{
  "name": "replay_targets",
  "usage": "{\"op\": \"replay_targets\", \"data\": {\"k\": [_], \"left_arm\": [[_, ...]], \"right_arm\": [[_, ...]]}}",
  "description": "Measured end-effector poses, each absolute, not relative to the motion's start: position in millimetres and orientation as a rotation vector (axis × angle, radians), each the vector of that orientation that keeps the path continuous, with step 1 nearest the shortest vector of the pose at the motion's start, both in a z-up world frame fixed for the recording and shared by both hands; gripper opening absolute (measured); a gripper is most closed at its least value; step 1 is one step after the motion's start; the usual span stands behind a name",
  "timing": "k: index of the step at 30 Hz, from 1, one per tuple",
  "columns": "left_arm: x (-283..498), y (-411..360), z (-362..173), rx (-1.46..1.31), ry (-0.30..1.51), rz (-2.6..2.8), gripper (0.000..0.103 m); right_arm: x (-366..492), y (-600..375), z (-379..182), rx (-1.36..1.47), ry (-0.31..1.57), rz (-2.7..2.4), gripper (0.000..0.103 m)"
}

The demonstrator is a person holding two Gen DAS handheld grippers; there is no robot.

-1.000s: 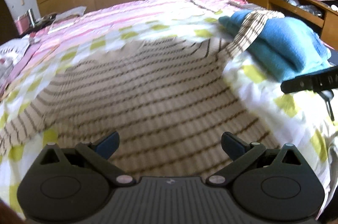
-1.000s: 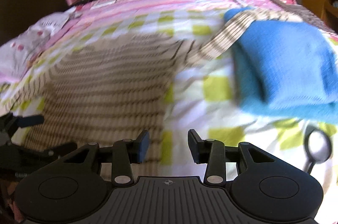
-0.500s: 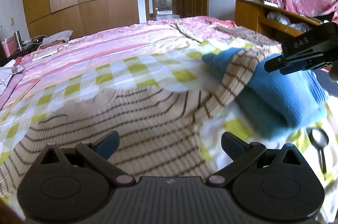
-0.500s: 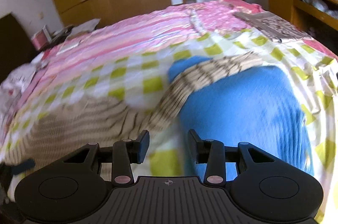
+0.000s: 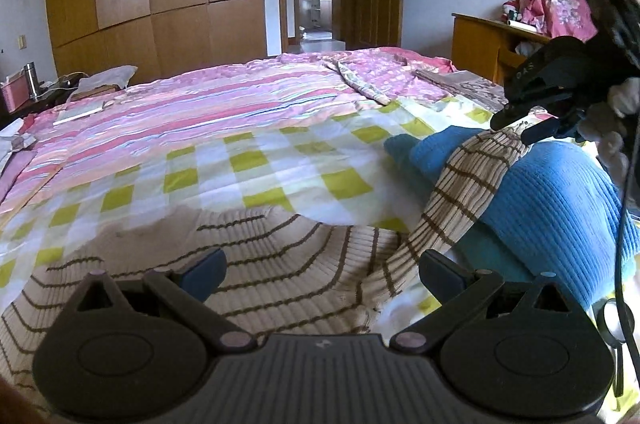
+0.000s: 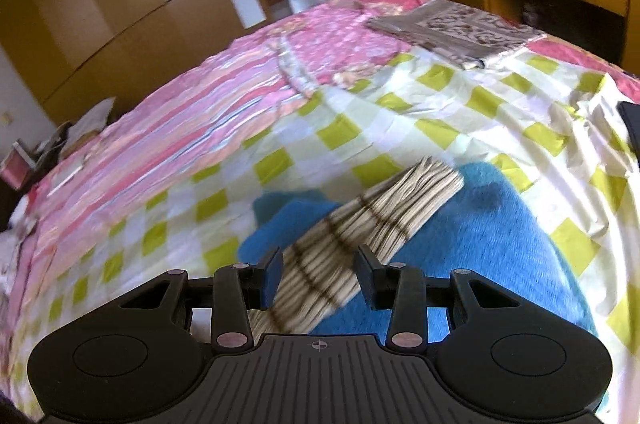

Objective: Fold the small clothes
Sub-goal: 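Close the right gripper on the sleeve cuff, then lift the sleeve with the right gripper and lay it across the sweater body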

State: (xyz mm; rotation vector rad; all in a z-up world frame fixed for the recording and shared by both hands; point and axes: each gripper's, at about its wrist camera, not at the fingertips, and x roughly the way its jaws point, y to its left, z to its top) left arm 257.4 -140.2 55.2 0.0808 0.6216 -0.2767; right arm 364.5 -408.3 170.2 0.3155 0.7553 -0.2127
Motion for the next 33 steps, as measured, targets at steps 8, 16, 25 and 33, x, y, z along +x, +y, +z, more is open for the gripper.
{"op": "replay_targets", "data": {"k": [8,16,25,33], "left_arm": [[258.8,-134.6,41.5,0.063,0.65,-0.277,0.103],[252.7,-123.7,45.0,0.033,0.639,-0.266,0.103],[240.1,-116.4,48.0,0.04,0.626,-0.28,0.103],[227.7,-86.0,48.4,0.006,0.62,-0.249,0.103]], "right_arm": [[381.1,-423.1,163.2,0.307,0.801,-0.299,0.036],[395.1,-418.1,161.5,0.291,0.831,-0.322,0.037],[380.9,-419.5,170.7,0.289,0.776,-0.293,0.01],[354.1,-364.5,218.5,0.283,0.625,-0.054,0.01]]}}
